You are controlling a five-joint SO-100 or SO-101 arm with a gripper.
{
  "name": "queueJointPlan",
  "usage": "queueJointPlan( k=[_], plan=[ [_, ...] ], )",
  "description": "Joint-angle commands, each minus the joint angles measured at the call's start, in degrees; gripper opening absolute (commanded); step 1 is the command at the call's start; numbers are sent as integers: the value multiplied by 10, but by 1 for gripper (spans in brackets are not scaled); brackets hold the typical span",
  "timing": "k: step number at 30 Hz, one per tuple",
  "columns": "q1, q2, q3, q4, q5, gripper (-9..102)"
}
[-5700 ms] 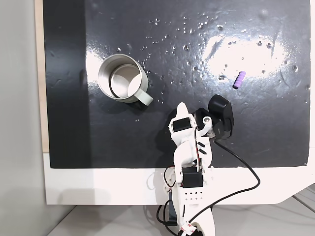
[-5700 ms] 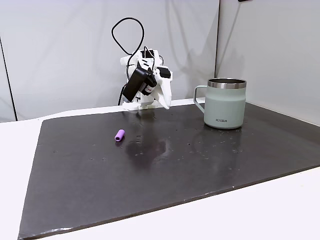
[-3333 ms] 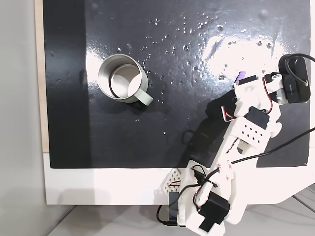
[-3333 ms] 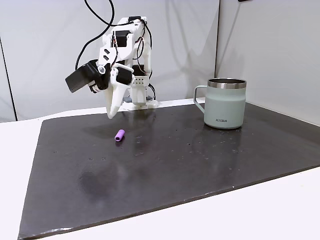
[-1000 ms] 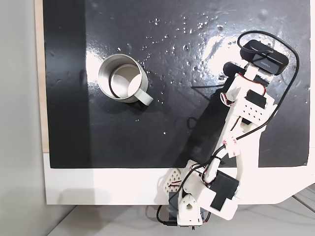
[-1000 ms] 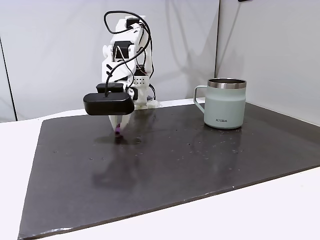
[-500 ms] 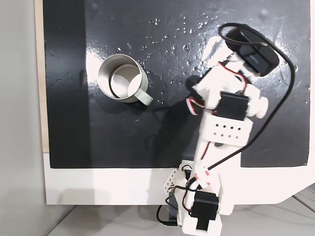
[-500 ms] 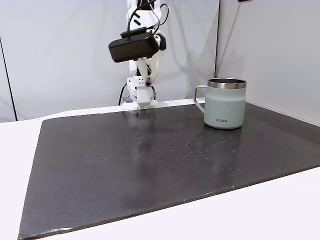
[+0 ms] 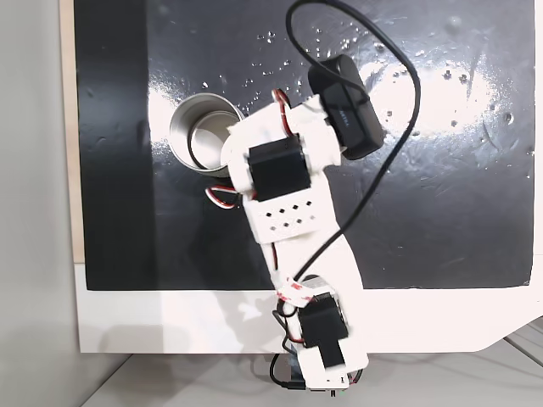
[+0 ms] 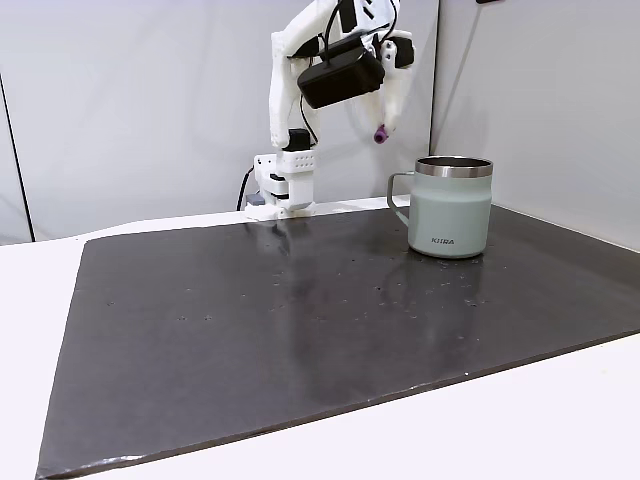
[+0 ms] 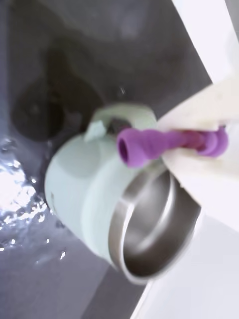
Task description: Grasp a pengrip and put it in the cup.
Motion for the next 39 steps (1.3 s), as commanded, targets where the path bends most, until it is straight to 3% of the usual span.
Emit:
queueJointPlan(
  k=[1, 6, 22, 23, 26, 28, 39],
  plan=[
    [-39, -25, -81, 10, 71, 0],
    [-76, -69, -128, -8, 106, 0],
    [-137, -166, -238, -16, 90, 0],
    [-136, -166, -238, -15, 90, 1],
    [-133, -164, -238, -8, 86, 21],
    [-132, -163, -238, -2, 80, 29],
    [-127, -147, -238, 7, 64, 29]
  ],
)
